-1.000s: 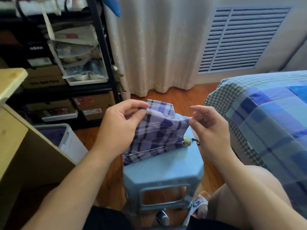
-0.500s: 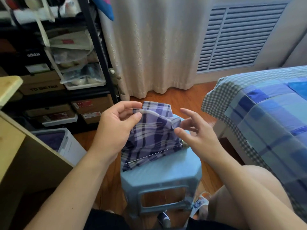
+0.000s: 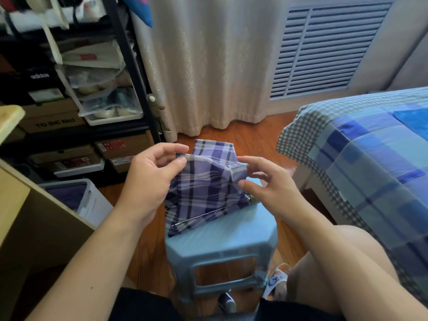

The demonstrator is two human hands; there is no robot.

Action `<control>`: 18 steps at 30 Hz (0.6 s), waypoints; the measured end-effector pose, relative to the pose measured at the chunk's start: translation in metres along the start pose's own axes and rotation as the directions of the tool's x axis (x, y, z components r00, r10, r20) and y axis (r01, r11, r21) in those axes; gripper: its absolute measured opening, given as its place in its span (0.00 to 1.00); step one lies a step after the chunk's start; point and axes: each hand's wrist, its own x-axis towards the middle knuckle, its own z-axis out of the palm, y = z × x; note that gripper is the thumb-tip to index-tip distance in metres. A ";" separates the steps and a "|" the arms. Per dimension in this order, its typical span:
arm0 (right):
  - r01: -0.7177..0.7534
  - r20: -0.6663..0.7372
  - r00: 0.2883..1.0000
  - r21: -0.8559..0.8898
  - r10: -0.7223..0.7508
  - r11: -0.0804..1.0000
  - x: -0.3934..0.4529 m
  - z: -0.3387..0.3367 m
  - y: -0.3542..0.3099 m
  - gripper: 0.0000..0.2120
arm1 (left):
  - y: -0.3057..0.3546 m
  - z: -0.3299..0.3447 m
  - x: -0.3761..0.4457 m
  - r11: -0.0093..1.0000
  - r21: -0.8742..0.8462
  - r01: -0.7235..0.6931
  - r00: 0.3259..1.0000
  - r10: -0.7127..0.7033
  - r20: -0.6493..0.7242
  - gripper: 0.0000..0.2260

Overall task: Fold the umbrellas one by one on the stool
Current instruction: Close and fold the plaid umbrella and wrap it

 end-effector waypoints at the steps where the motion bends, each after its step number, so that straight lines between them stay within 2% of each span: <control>1: 0.009 -0.009 1.000 0.007 -0.009 1.000 0.000 0.001 0.000 0.22 | -0.001 -0.001 -0.002 1.000 -0.014 0.009 1.000 -0.009 0.001 0.10; 5: 0.033 -0.024 0.999 0.060 -0.031 0.998 0.001 0.003 -0.005 0.23 | -0.002 -0.001 -0.006 0.997 -0.054 0.049 0.999 -0.048 0.019 0.10; 7: 0.025 -0.053 0.998 0.052 -0.022 0.998 0.002 0.006 -0.005 0.21 | -0.003 -0.002 -0.004 0.997 -0.052 0.053 0.999 -0.053 0.000 0.10; 9: -0.021 -0.153 0.987 0.125 0.040 0.992 0.006 0.004 -0.002 0.16 | -0.005 -0.002 -0.003 0.999 -0.035 0.041 0.997 -0.043 -0.064 0.09; 11: -0.081 -0.193 0.972 0.248 0.131 0.965 0.011 0.000 0.001 0.13 | -0.003 0.000 -0.001 0.999 -0.027 0.035 0.994 -0.038 -0.102 0.08; 14: -0.144 -0.128 0.975 0.269 0.184 0.952 0.016 -0.003 0.003 0.15 | 0.005 0.009 0.011 1.000 0.024 -0.014 0.997 0.016 -0.074 0.08; 18: -0.295 0.007 0.954 0.173 0.299 0.940 0.034 -0.009 0.006 0.19 | 0.016 0.023 0.049 0.993 0.068 -0.100 0.995 0.100 -0.001 0.10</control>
